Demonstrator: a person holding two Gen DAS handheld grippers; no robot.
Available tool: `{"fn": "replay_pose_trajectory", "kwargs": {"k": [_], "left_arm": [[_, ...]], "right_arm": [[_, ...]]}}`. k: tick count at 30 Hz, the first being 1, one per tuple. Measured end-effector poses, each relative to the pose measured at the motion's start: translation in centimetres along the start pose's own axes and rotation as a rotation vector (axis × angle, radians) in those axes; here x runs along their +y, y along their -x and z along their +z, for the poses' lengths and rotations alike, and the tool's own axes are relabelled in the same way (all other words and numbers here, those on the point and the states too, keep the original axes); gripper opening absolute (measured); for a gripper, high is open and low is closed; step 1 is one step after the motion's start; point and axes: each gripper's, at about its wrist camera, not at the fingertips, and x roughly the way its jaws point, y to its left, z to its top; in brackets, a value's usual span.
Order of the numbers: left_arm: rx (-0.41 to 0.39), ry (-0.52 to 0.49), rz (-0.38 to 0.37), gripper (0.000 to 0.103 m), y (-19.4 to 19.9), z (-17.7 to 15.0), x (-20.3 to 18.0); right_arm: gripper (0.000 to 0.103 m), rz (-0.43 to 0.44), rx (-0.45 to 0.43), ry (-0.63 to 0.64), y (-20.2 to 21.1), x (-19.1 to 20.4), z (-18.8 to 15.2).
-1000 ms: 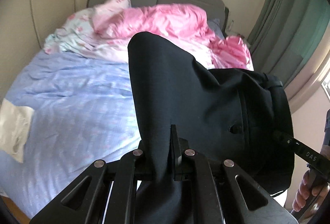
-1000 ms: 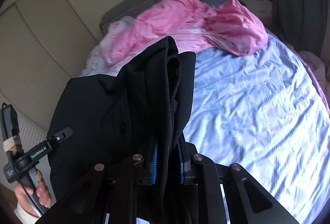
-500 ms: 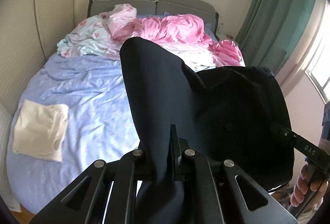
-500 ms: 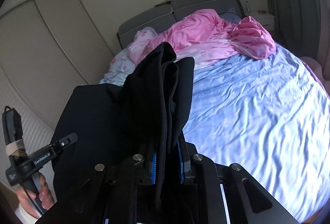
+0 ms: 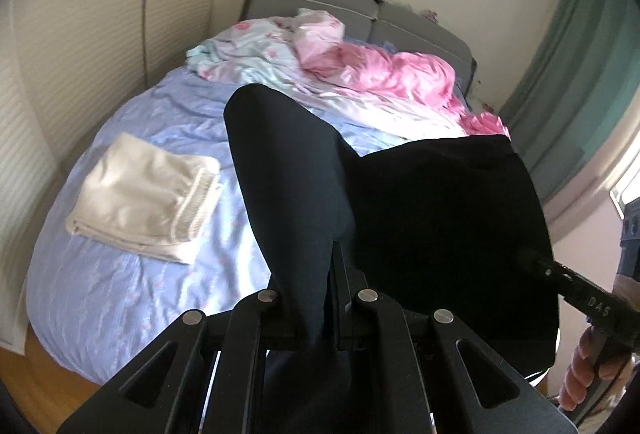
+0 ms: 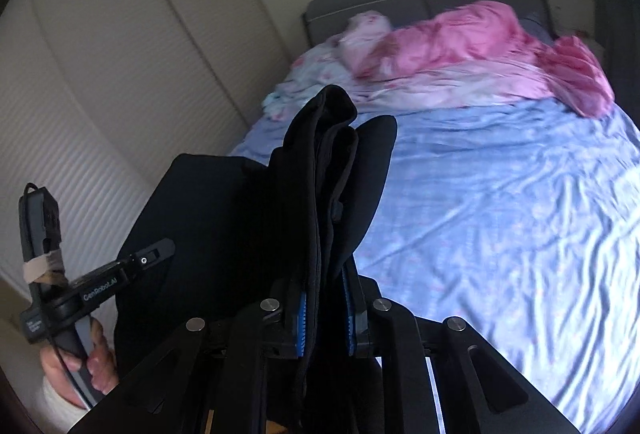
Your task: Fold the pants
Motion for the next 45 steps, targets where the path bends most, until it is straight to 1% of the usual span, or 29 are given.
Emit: {"fn": "replay_pose_trajectory", "kwargs": {"k": [4,7,10,12,14,16,17,20,24,31,36,38,41,43,45], "left_arm": [[-0.013,-0.002,-0.003,0.010,0.6,0.7,4.6],[0.003,-0.051,-0.023,0.010,0.4,2.3,8.5],[0.035,-0.089,-0.052,0.010,0.5,4.5,12.8],[0.034,-0.139,-0.046,0.010,0.7,6.1,15.5],[0.043,-0.159,-0.052,0.010,0.3,7.6,17.7],[0.049,-0.185,-0.058,0.010,0.0,9.4,20.1],[0.047,-0.201,-0.055,0.010,-0.2,10.2,21.0],[0.038,-0.245,-0.047,0.010,-1.1,12.4,23.5],[0.031,-0.255,-0.049,0.010,-2.8,14.9,26.3],[0.041,-0.261,-0.087,0.010,-6.9,18.2,30.9],[0.095,-0.251,-0.102,0.010,-10.9,19.3,33.5],[0.122,-0.250,-0.099,0.010,-12.6,19.4,34.2],[0.164,-0.274,-0.086,0.010,-15.4,18.9,35.0],[0.195,-0.304,-0.077,0.010,-17.2,18.3,35.3],[0.234,-0.311,-0.069,0.010,-19.3,17.6,36.0]], "right_arm": [[0.015,0.016,0.004,0.037,-2.6,4.2,0.1],[0.015,0.006,-0.013,0.025,-4.8,7.6,0.1],[0.014,-0.014,-0.032,-0.039,-6.9,11.5,-0.2],[0.014,-0.016,-0.043,-0.060,-8.4,14.4,-0.2],[0.014,-0.025,-0.059,-0.078,-9.8,16.9,-0.4],[0.014,-0.022,-0.074,-0.116,-11.3,18.6,-0.3],[0.014,-0.022,-0.081,-0.131,-12.3,19.7,-0.1],[0.014,-0.030,-0.089,-0.123,-14.5,22.9,0.9],[0.014,-0.044,-0.101,-0.088,-17.3,25.6,2.7],[0.014,-0.081,-0.084,-0.083,-22.9,28.1,5.1],[0.014,-0.108,-0.037,-0.099,-27.2,28.3,5.9],[0.014,-0.121,-0.010,-0.116,-29.1,27.8,5.9],[0.014,-0.143,0.030,-0.112,-31.8,27.4,5.7],[0.014,-0.159,0.053,-0.099,-33.2,27.0,5.3],[0.014,-0.180,0.080,-0.102,-35.0,26.1,4.7]]}}
